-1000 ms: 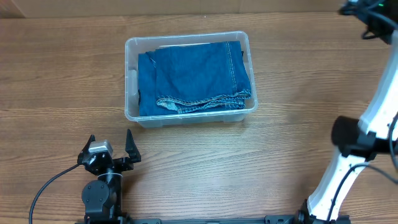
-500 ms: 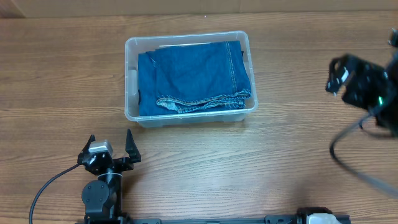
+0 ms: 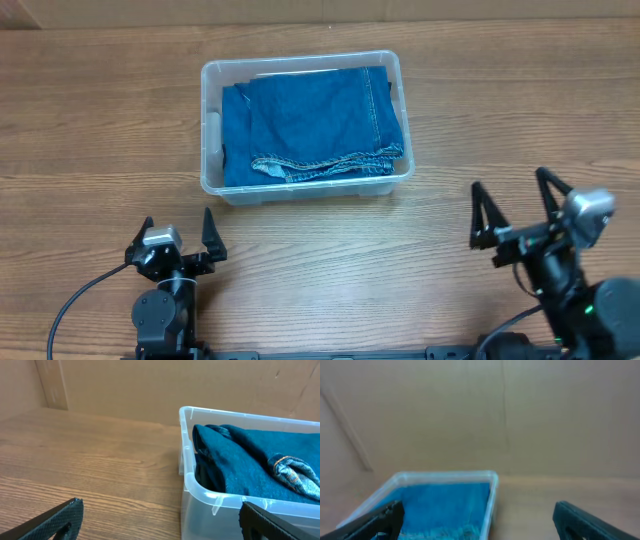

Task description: Pack container

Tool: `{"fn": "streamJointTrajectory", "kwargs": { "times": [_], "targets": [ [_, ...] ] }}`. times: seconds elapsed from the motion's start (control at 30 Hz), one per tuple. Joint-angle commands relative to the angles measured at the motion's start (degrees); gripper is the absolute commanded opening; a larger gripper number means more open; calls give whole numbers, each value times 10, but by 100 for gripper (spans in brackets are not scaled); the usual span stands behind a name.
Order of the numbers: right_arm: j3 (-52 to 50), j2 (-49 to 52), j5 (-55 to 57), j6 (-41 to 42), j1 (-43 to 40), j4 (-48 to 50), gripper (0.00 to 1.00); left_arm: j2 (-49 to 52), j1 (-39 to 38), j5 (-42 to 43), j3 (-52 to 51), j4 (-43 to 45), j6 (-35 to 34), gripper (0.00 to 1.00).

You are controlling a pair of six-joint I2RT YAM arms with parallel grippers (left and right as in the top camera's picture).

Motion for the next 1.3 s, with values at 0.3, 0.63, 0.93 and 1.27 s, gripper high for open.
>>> {"fn": "streamJointTrajectory", "kwargs": {
  "times": [0.3,0.63,0.93,1.27],
  "targets": [
    [-260,-140,41,123,2,163,100,-5,4,3,-3,2,9,100],
    [-339,-163,45,123,2,217,100,-5,4,3,-3,2,9,100],
    [-376,-169,45,123,6,228,100,-5,4,3,-3,2,9,100],
    [-376,-183,96,122,45,182,100,-5,4,3,-3,2,9,100]
  ]
}}
